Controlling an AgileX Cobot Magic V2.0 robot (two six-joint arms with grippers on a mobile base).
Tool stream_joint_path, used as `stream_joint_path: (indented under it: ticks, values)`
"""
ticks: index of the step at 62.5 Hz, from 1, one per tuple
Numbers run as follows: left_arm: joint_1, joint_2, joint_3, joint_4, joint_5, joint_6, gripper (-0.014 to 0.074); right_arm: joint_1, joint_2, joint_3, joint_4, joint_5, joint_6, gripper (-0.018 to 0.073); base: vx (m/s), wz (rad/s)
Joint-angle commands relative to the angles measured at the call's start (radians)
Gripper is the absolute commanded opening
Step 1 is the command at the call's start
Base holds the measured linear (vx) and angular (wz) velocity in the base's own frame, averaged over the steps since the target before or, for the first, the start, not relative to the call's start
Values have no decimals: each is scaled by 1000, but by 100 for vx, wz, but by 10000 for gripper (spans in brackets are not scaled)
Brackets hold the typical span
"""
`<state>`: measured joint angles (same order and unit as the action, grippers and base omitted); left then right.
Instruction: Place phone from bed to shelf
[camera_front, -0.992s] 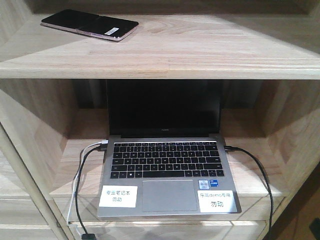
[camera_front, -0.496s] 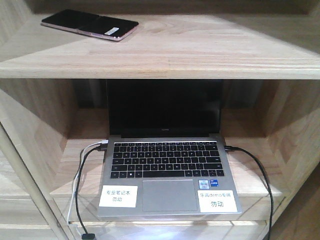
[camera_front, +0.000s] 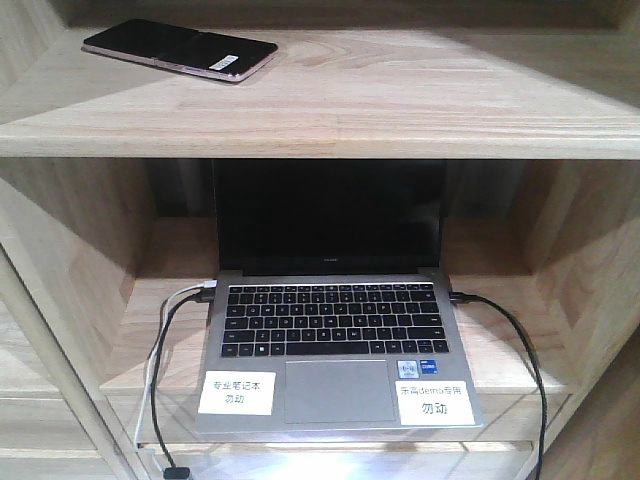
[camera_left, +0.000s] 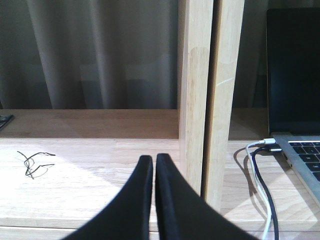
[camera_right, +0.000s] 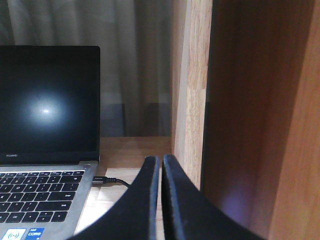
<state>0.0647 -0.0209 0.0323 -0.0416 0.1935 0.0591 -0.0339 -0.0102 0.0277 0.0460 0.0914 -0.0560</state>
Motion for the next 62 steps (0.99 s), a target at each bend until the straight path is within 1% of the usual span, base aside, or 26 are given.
stream_joint_path:
  ticks: [1,62]
  values:
    - [-3,-6,7,-9,-71,0,1,-3,-13,10,-10,-75,-11,-5,0,0]
    - [-3,-6,7,-9,-71,0,1,-3,-13,10,-10,-75,-11,-5,0,0]
